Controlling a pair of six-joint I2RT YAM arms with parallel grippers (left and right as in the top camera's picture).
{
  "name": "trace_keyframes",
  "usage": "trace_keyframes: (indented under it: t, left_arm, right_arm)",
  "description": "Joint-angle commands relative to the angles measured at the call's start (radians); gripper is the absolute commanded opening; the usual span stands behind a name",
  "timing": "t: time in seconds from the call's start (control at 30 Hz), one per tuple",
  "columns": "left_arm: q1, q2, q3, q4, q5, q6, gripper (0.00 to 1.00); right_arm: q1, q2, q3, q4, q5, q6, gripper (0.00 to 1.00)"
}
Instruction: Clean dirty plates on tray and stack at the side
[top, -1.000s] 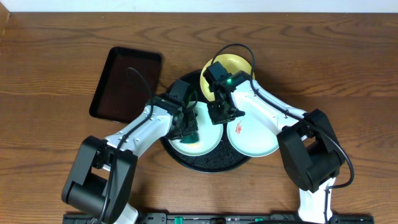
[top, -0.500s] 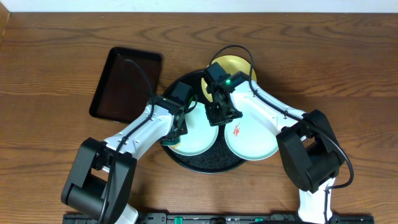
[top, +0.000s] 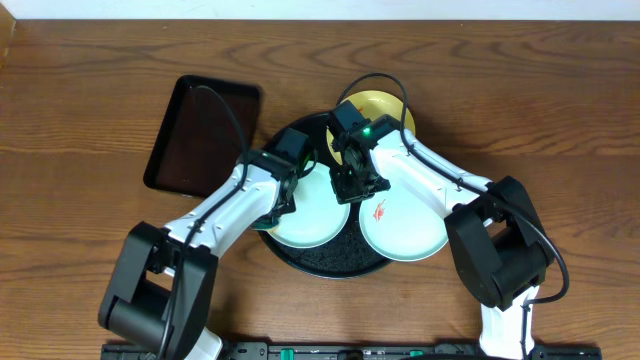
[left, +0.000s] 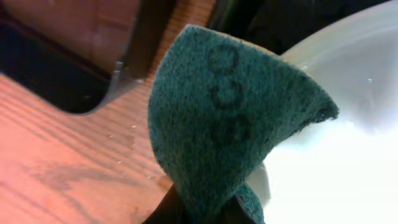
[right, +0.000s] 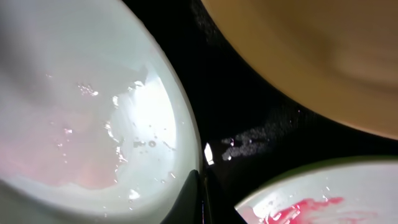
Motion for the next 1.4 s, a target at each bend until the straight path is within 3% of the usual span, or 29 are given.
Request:
trace_keyframes:
  t: [0.0,0.17,0.47,0.67,1.03,1.37]
  left_arm:
    - [0.019,-0.084,0.036,-0.045,-0.153,-0.006,0.07]
    - [0.045,-0.237,0.039,-0.057,-0.145,-0.068,0.07]
    - [0.185,-0.452,0.038,-0.072,-0.021,-0.029,0.08]
    - [0.287,-0.466,0.038,-0.097,0.165,0.101,0.07]
    - [0.431,-0.466,0.037,-0.154,0.241,0.177,0.07]
    - [0.445,-0.463,0.037,-0.160,0.240,0.184,0.08]
  right_arm:
    - [0.011,0.005,-0.003,-0.018,0.066,0.005,0.01]
    - [0.011,0.005,-0.002,-0.021,0.066,0.005,0.01]
    - [0.013,0.004,0.058,-0.067,0.066,0.002,0.01]
    - [0.039,-0.010,0.154,-0.118,0.066,-0.060,0.01]
    - [0.064,-0.077,0.301,-0.212,0.241,-0.072,0.01]
    - [0.064,-0.095,0.419,-0.328,0.399,-0.103,0.01]
